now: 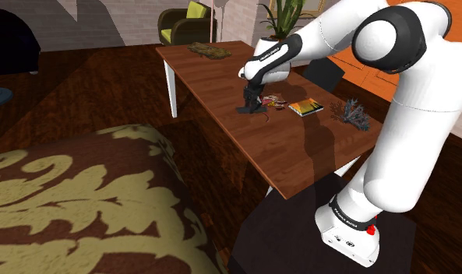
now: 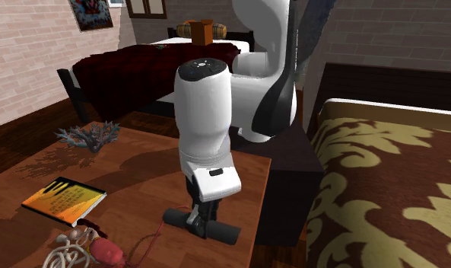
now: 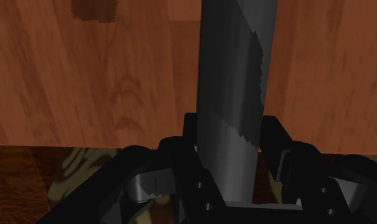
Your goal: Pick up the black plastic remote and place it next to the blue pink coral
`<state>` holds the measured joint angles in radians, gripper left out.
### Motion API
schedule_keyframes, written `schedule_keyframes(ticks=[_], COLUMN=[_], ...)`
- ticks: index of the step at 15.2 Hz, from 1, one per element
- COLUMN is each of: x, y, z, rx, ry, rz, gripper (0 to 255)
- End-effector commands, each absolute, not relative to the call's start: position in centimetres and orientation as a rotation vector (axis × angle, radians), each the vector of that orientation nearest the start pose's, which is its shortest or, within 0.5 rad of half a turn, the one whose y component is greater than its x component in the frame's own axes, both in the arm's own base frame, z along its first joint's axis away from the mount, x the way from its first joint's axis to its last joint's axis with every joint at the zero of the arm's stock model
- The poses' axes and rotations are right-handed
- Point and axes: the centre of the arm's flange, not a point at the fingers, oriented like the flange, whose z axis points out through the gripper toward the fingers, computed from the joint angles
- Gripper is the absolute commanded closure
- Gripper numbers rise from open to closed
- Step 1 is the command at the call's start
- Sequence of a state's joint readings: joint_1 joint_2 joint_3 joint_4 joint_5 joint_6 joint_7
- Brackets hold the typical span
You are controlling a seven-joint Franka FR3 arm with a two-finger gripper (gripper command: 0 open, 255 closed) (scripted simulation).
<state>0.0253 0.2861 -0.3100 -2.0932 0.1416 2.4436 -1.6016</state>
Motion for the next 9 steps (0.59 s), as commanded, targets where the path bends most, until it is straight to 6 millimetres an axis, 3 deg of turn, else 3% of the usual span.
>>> schedule_keyframes(ticks=[1, 9], x=[56.7, 56.7], y=[-16.1, -16.1], z=[31.1, 35.3], rx=[-2.617, -2.617], ry=[-1.843, -1.843], rz=[-0.089, -0.089], gripper=[255, 255])
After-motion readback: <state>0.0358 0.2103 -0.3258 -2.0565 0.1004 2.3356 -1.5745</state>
